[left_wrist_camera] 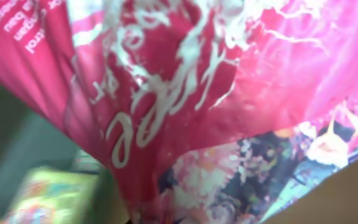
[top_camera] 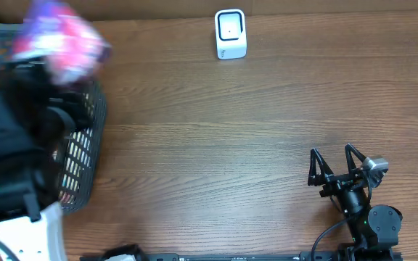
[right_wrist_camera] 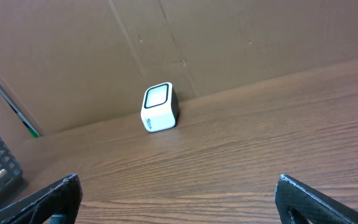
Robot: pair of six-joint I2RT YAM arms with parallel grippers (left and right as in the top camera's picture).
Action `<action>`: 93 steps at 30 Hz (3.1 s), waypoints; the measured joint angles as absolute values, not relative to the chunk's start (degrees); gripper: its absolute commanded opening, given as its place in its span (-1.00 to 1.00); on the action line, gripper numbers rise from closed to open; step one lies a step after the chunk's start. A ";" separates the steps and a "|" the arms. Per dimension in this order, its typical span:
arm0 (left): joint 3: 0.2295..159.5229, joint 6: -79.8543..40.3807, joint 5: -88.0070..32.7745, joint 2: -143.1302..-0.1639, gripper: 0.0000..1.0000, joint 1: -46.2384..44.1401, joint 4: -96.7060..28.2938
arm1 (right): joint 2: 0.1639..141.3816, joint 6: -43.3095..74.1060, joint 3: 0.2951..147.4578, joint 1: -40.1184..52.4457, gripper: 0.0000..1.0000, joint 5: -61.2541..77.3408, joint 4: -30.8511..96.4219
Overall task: Scan the item barcode
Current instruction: 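Lift the red box out and place it on the table center, then return the left gripper into the basket and grasp the yellow snack bag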
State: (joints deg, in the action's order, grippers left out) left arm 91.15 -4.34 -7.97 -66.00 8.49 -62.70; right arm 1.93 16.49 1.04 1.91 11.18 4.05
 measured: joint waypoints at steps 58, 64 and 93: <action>128.53 -2.48 -13.10 -109.97 1.00 50.48 -94.98 | 2.04 16.49 1.04 1.91 1.00 11.16 4.03; 126.08 3.18 -13.26 -113.93 1.00 47.59 -96.47 | 2.04 16.51 1.04 1.91 1.00 11.16 4.05; 87.35 6.20 -3.16 -113.93 0.43 38.17 -63.88 | 2.04 16.49 1.04 1.91 1.00 11.18 4.05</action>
State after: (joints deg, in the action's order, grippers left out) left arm 87.35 6.20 -3.16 -113.93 38.17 -63.88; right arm 2.04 16.49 1.04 1.91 11.18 4.05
